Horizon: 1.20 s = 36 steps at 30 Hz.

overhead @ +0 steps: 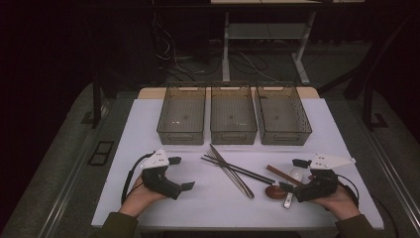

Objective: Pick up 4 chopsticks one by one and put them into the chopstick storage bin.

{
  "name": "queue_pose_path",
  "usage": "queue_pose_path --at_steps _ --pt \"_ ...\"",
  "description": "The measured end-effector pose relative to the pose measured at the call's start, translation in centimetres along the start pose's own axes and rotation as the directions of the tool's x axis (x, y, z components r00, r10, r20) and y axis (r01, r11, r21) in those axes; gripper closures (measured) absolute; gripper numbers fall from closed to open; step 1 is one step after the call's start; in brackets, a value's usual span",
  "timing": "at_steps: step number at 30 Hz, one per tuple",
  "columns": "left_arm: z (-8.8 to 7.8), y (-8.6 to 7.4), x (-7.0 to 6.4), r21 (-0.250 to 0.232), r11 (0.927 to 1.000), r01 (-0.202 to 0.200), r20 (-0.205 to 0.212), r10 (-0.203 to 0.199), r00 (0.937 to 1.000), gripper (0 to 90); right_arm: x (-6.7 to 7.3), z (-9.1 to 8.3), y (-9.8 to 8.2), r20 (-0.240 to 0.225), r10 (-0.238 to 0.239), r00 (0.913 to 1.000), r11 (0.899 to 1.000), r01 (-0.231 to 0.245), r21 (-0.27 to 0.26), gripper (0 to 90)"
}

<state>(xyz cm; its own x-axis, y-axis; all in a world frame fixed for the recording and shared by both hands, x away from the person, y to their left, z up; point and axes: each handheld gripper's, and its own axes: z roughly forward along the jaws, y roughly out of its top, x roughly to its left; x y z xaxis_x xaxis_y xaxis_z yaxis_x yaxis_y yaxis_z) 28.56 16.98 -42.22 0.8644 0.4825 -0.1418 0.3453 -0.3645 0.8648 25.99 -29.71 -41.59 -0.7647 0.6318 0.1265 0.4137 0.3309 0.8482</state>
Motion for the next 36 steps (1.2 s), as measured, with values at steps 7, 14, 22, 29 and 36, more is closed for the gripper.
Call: queue_pose_path --at_steps 7,14,22,29,36 --pt "-0.1 -0.1 0.0 -0.001 1.0 0.0 0.002 0.0 1.0 0.0 -0.3 -0.4 0.2 0.002 0.015 0.9999 1.0 -0.015 -0.001 2.7" --pt "-0.3 -0.1 0.0 -0.006 1.0 0.002 0.001 -0.002 1.0 0.0 -0.5 -0.7 0.2 0.001 0.012 0.9999 1.0 -0.012 -0.002 2.8" --pt "-0.2 -0.2 0.0 -0.004 1.0 0.004 0.004 -0.004 1.0 0.0 -1.0 -1.2 0.2 0.011 0.006 0.9999 1.0 -0.006 0.003 2.7" --pt "-0.3 -0.2 0.0 -0.008 1.0 0.002 0.006 -0.002 1.0 0.0 -1.4 -1.6 0.3 0.024 0.011 0.9997 1.0 -0.011 0.01 2.7" --pt "-0.3 -0.2 0.0 -0.006 1.0 0.001 0.008 -0.001 1.0 0.0 -2.1 -2.2 0.2 0.037 0.017 0.9992 1.0 -0.017 0.009 2.7"
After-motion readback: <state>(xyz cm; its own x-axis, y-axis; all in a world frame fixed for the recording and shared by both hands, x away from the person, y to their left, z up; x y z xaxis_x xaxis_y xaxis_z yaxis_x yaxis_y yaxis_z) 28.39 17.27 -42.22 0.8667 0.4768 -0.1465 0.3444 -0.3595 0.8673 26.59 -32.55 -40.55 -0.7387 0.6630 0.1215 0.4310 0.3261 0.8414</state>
